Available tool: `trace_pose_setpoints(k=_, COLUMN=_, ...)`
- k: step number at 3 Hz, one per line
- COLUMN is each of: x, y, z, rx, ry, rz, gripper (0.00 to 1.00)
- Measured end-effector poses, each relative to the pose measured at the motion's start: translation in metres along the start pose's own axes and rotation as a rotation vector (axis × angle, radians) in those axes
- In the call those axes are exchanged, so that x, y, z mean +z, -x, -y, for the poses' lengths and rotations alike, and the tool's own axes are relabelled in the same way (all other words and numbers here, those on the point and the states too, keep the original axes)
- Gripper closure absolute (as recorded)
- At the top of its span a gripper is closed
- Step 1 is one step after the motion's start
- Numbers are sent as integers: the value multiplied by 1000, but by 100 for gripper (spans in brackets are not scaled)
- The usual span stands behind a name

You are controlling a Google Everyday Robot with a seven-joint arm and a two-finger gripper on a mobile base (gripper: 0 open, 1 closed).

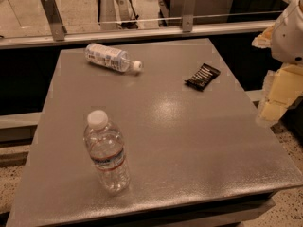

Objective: Pick water bottle

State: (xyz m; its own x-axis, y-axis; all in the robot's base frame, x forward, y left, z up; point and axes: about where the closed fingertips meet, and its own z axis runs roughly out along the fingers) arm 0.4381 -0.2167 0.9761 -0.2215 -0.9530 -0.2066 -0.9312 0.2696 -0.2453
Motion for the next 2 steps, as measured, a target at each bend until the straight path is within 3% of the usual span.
trace_pose_setpoints(k=1, x=0, y=2, z=0, rx=-1, ry=-1, rz=10, gripper=0)
trace_pose_setpoints(k=2, x=11, y=11, z=-3, rx=-6, ry=31, rz=64, gripper=0)
